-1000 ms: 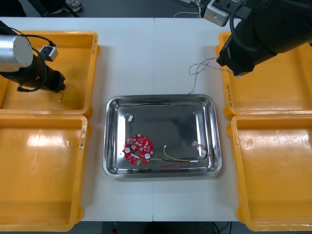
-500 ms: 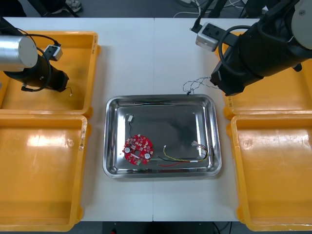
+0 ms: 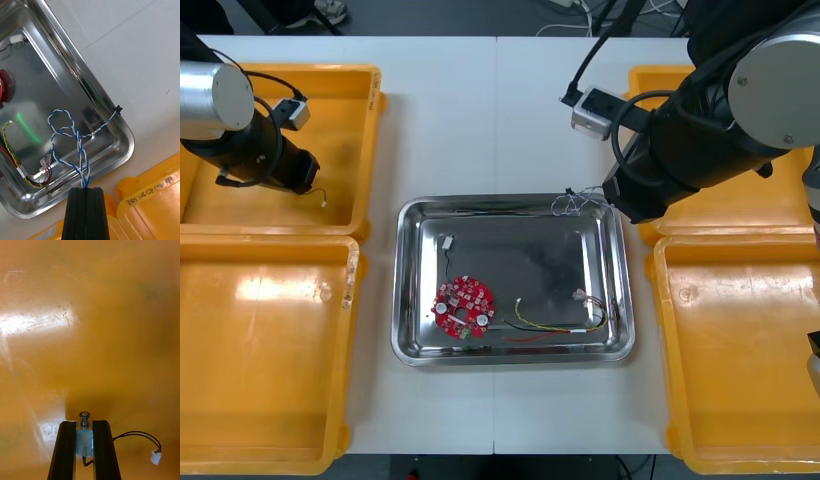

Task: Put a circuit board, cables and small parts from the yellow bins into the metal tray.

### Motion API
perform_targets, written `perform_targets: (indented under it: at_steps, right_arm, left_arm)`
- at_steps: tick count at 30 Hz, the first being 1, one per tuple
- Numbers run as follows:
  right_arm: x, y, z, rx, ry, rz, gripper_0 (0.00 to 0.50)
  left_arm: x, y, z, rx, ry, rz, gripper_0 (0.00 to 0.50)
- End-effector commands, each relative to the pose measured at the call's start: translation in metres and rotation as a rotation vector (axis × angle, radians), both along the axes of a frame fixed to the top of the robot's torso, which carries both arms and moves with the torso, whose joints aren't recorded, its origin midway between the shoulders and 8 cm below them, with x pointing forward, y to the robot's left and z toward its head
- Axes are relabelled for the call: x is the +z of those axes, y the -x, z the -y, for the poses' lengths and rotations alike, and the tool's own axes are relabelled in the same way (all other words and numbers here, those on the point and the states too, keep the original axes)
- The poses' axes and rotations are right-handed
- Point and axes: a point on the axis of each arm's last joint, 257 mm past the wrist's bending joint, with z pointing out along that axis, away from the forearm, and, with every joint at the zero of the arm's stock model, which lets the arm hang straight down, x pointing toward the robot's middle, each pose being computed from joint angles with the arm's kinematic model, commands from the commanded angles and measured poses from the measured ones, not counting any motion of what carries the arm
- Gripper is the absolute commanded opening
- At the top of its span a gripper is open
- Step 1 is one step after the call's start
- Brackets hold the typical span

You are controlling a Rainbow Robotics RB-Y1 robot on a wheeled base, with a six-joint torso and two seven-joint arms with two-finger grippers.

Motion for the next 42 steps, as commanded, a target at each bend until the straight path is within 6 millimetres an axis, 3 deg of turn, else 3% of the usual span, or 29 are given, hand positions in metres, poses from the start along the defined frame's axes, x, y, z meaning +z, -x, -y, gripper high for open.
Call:
perform_targets:
  at_steps: [1,7,12,21,33,42]
  right_arm:
    - [-0.013,0.006,-0.009,0.051,0.079,0.028,0.000]
    - [-0.024,0.004,-0.011,0.030,0.118,0.040,0.000]
    - [-0.034,0.007,-0.015,0.028,0.129,0.033,0.000]
    - [-0.065,0.007,-0.023,0.044,0.188,0.047,0.000]
    - [-0.079,-0.013,-0.039,0.033,0.138,0.059,0.000]
    - [-0.091,-0.029,-0.041,0.023,0.118,0.070,0.000]
  left_arm:
    - [0.068,-0.007,-0.012,-0.037,-0.044,0.077,0.000]
    - [0.093,0.012,-0.006,0.014,-0.083,0.052,0.000]
    - [0.105,0.028,0.014,0.033,-0.093,0.033,0.000]
    - [0.121,0.049,0.083,0.057,-0.016,0.047,0.000]
    - [0.119,0.074,0.160,0.049,0.015,0.075,0.000]
    - [0.108,0.084,0.192,0.069,0.034,0.077,0.000]
